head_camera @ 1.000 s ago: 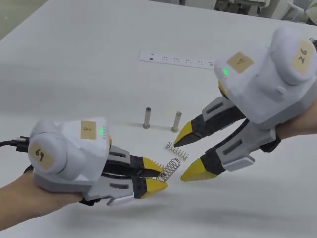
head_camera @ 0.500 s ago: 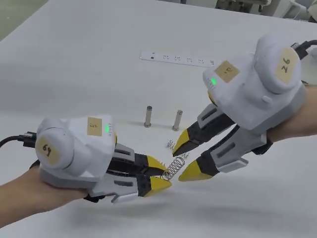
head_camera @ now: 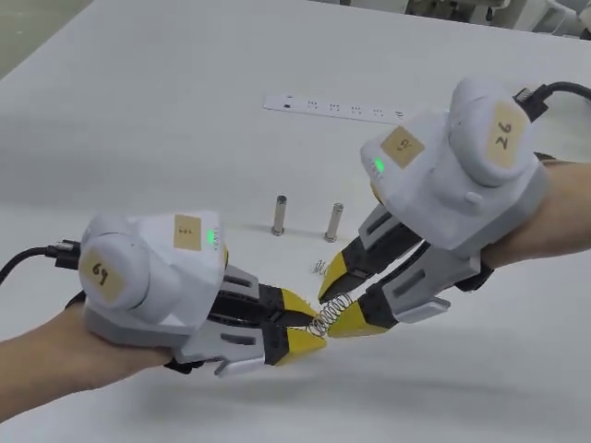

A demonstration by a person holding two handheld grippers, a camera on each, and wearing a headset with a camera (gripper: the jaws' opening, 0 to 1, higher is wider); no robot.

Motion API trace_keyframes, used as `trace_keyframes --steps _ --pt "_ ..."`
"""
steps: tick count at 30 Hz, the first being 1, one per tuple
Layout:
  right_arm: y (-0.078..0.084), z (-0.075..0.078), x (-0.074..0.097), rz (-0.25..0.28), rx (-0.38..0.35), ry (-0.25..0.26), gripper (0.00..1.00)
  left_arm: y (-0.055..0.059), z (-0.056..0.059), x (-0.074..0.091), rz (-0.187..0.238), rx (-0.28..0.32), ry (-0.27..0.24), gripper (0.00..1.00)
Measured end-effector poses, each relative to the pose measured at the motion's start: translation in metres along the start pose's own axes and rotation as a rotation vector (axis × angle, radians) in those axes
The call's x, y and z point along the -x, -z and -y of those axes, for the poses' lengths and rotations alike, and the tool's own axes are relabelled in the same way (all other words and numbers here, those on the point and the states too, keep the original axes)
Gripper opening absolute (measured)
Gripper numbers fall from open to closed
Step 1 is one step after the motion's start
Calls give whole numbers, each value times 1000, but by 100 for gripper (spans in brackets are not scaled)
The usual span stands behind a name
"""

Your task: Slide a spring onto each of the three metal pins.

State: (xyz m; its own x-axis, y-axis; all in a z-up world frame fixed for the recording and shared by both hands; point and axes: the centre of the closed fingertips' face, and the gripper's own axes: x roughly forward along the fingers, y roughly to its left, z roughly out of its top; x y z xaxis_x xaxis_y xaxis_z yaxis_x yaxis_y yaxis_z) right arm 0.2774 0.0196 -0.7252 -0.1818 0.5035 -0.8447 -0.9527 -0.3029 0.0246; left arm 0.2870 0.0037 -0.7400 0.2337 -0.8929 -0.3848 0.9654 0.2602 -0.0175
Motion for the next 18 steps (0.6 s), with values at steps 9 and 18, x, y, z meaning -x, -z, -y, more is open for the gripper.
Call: trace_keyframes --steps 9,18 --pt "1 0 -1 -5 -6 -7 12 -1 1 -1 2 -3 4 1" --pt "3 -1 -2 -11 -9 -13 9 -3 1 -2 6 -2 4 1"
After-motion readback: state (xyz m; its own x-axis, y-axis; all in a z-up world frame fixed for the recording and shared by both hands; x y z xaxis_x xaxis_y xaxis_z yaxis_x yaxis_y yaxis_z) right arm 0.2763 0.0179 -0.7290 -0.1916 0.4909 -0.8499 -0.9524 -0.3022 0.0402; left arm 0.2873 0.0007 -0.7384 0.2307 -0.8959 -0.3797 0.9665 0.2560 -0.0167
